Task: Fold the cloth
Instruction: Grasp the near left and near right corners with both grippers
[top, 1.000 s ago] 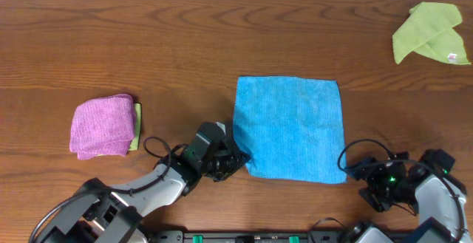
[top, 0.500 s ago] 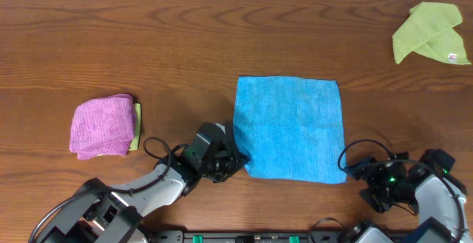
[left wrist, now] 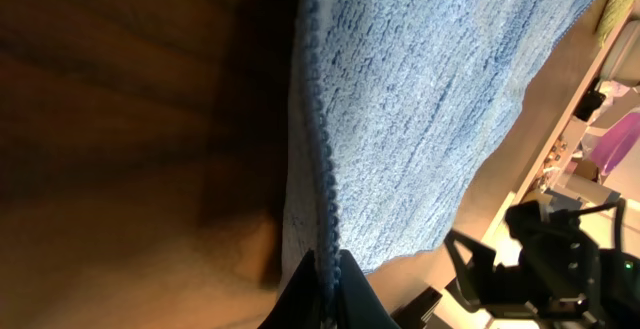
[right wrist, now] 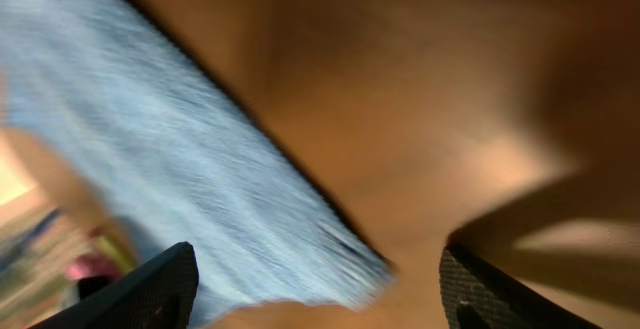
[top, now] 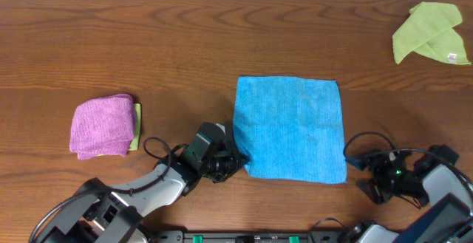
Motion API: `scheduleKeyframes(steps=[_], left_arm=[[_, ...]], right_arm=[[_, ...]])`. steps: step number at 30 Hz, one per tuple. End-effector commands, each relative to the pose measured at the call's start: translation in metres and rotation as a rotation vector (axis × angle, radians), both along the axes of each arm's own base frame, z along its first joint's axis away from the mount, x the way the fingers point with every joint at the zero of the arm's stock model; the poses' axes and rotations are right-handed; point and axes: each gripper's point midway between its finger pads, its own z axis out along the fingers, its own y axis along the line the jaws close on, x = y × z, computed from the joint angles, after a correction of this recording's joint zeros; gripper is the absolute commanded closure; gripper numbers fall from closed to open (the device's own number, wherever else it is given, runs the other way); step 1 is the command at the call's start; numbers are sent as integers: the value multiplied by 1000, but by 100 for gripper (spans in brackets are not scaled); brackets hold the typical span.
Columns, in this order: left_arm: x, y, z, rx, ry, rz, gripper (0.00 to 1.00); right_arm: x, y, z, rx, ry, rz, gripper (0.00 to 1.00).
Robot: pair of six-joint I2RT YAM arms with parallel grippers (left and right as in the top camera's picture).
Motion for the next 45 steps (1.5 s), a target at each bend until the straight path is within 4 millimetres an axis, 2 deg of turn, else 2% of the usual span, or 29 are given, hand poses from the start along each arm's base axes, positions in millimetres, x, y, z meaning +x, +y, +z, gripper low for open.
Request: scheduleKeyframes(steps=[1,16,22,32,37,42,45], left_arm=[[2,-3,2,-7,-3,-10,95],[2,-3,2,-5,-11,-17,94],[1,-3,2,-4,-14,-21,94],[3,-1,2,-4,-14,-13,94],[4,-1,2,-5,-14,-12,94],[7,2,2,-8,-11,0,94],[7,2,3,-11,-9,-2,94]], right_arm=[[-22,7,-29,-15,92,54,21],[-14,13,-38,-145,17,300,21],[-16,14,-41,-172,70,295,21],[-36,26,-37,-90,177,252,21],[-38,27,-37,-83,201,232,22],[-39,27,-37,-82,206,229,26],[-39,29,-38,-85,208,235,34]])
